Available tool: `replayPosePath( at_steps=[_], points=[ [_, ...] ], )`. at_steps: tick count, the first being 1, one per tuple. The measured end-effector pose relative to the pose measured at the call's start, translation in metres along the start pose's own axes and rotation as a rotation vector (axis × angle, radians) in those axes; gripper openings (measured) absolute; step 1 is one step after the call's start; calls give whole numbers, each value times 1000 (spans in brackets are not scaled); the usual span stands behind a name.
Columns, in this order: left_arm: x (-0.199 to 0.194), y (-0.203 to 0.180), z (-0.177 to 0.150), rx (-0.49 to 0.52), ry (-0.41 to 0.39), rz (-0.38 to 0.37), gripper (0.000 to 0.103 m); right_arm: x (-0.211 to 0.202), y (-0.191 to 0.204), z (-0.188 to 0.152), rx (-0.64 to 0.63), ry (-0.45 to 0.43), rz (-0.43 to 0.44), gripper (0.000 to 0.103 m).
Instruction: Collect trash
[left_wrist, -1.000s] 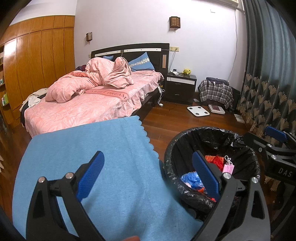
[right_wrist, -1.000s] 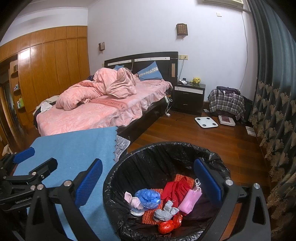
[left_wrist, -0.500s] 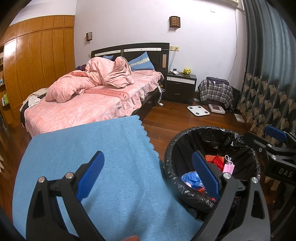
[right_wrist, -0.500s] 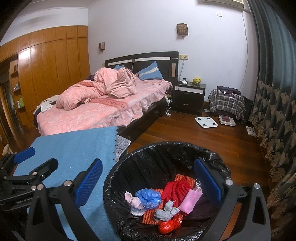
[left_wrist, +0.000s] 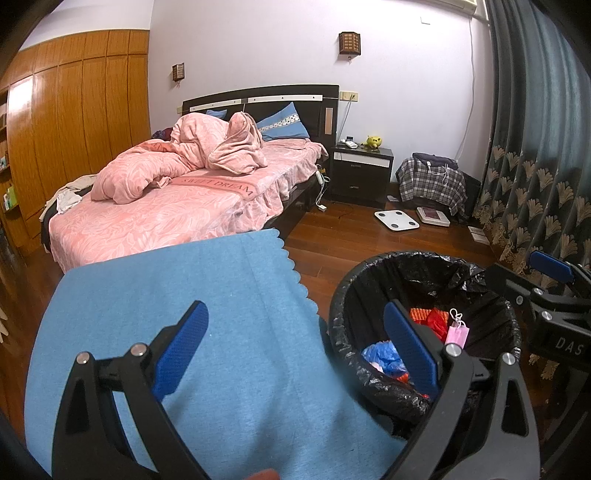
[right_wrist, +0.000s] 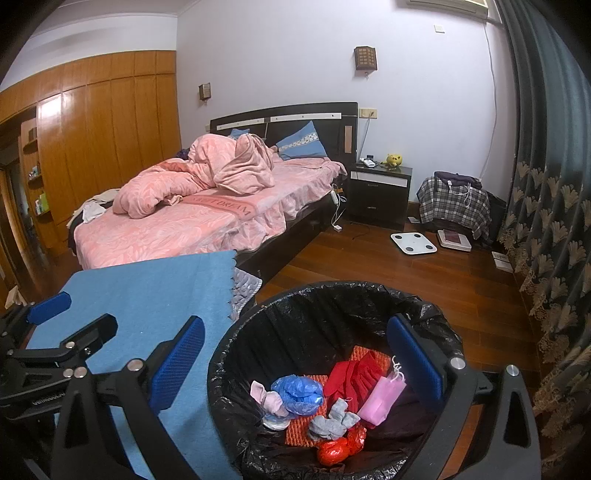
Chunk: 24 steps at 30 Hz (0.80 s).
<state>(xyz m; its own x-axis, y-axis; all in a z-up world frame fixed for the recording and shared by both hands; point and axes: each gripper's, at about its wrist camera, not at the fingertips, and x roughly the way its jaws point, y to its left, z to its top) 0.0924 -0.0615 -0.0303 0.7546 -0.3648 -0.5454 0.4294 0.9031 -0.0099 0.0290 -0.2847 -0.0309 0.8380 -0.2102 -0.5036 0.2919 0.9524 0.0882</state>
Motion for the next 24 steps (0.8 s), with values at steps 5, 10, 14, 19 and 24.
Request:
replayPosePath(
  at_steps=[5,10,14,19,24],
  points=[
    [0,1,0,0,0,-1,93,0,0,0,-1,1,0,97],
    [0,0,1,-2,1,0,93,0,1,0,0,1,0,97],
    [0,0,1,1,0,0,93,0,1,0,0,1,0,97],
    [0,0,1,0,2,0,93,0,1,1,-1,2,0,97],
    [0,0,1,0,2,0,93,1,1,1,-2,4,0,97]
  ],
)
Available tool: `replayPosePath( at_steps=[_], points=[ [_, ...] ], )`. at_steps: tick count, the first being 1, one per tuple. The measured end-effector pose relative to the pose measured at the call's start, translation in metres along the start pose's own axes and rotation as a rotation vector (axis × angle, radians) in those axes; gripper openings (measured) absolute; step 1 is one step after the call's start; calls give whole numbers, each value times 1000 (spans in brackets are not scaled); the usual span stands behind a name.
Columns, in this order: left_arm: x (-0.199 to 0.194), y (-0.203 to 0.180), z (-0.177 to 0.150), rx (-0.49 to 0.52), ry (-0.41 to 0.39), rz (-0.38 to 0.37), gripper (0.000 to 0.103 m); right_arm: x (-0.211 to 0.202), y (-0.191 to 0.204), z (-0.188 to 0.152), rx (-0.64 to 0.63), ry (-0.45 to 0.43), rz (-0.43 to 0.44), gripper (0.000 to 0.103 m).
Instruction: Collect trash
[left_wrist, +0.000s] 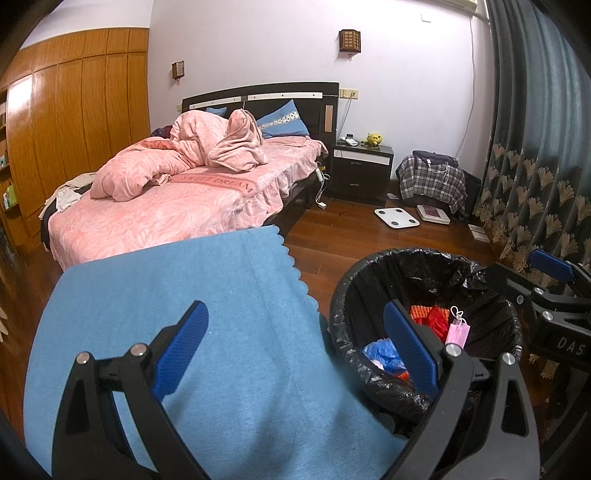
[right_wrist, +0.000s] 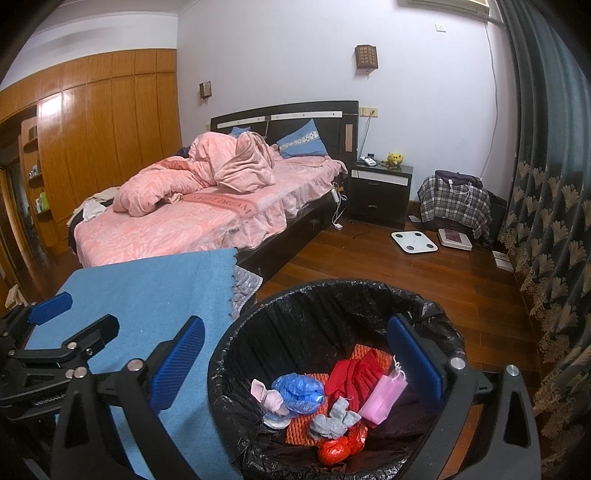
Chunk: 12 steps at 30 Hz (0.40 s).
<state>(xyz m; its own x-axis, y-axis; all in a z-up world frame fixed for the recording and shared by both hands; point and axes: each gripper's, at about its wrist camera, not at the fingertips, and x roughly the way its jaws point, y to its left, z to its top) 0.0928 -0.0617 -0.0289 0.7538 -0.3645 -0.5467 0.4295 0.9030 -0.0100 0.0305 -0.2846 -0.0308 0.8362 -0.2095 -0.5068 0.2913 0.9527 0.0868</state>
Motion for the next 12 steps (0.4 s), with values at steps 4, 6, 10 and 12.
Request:
replayPosePath(
  at_steps=[4,6,10,12],
  points=[
    [0,-1,0,-1,3,-1,93,3,-2,-3,1,4,2,97],
    [0,-1,-1,0,6,-2,93,2,-2,-3,-1,3,1,97],
    [-1,-1,-1,-1,6,-2,93,3,-1,-3,-1,4,1,97],
    [-1,-1,-1,-2,6,-1,93,3,-1,-3,0,4,2,97]
  ],
)
